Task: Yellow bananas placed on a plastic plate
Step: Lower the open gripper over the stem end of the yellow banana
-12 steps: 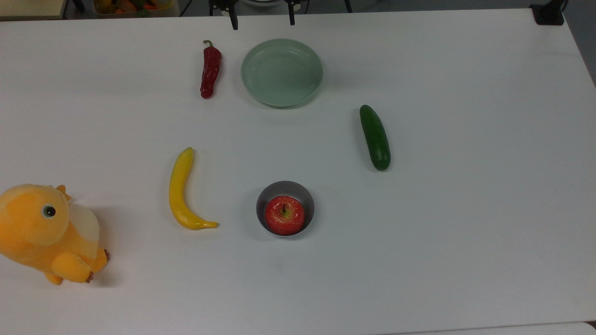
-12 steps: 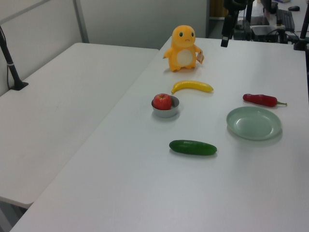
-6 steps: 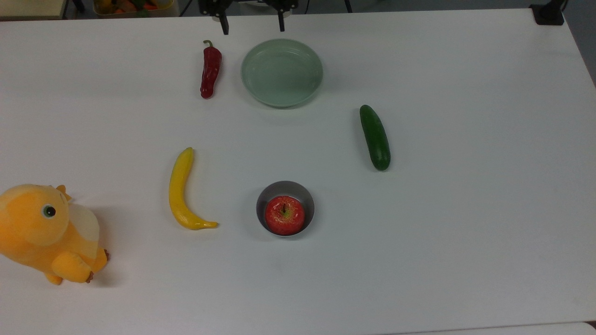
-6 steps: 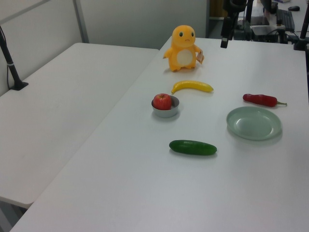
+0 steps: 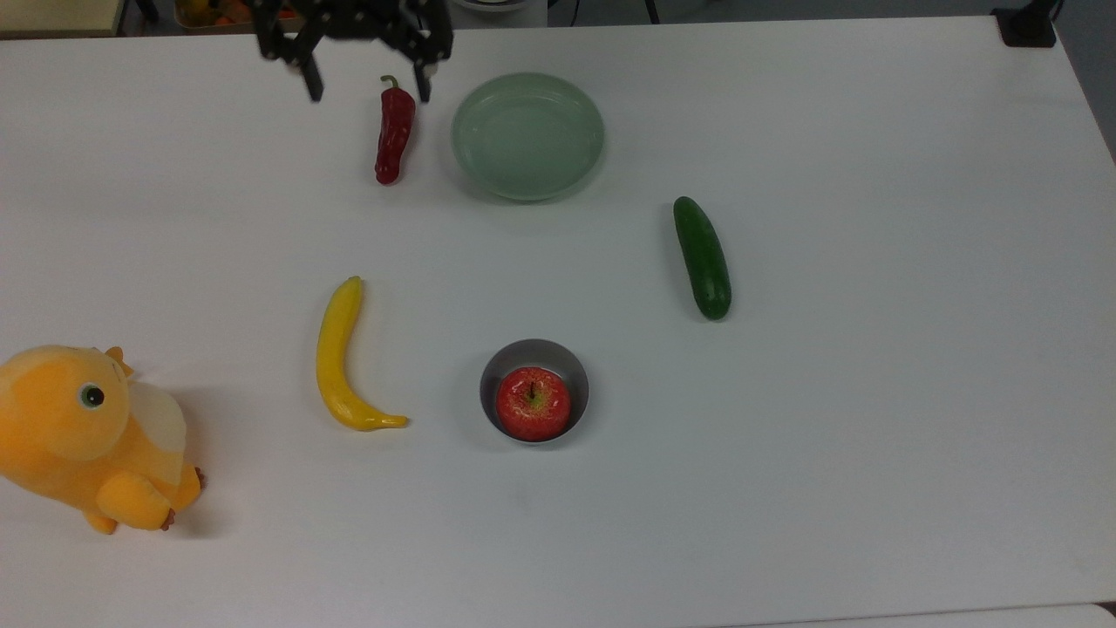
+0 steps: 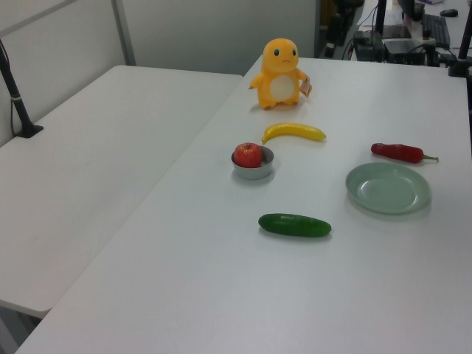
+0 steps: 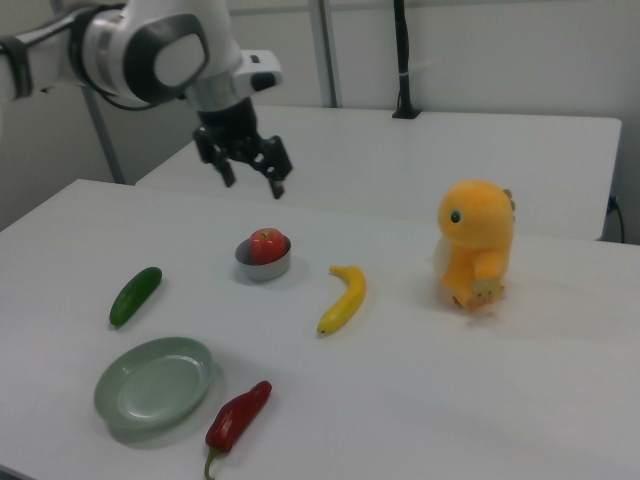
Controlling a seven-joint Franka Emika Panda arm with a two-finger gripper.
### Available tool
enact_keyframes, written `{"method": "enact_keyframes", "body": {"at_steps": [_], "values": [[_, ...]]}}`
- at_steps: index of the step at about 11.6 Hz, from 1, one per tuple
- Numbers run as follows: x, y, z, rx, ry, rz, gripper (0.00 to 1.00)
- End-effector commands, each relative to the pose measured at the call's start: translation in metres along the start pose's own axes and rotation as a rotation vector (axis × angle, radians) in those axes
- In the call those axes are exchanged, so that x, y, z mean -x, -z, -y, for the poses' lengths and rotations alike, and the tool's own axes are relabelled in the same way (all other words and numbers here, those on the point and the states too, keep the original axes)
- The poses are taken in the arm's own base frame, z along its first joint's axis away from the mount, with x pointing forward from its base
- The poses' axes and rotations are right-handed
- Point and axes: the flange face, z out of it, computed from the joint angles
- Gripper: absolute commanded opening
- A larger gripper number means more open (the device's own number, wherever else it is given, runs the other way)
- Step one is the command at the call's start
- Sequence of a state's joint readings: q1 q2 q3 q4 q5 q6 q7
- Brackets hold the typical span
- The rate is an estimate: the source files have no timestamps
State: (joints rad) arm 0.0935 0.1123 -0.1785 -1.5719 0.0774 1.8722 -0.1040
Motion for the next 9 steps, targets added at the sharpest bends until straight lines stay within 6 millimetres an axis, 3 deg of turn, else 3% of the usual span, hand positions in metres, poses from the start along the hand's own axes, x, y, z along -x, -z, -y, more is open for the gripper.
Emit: {"method": "enact_keyframes", "body": {"at_steps": [1,4,9], "values": [[-0.036,-0.038,-0.031,0.031,-0.016,-0.086,1.00],[-0.055,-0.097,-0.051,0.065,-0.024,-0.094,1.00],[-0.067,-0.187,-0.057,0.092,-0.018,-0.072,1.00]]}}
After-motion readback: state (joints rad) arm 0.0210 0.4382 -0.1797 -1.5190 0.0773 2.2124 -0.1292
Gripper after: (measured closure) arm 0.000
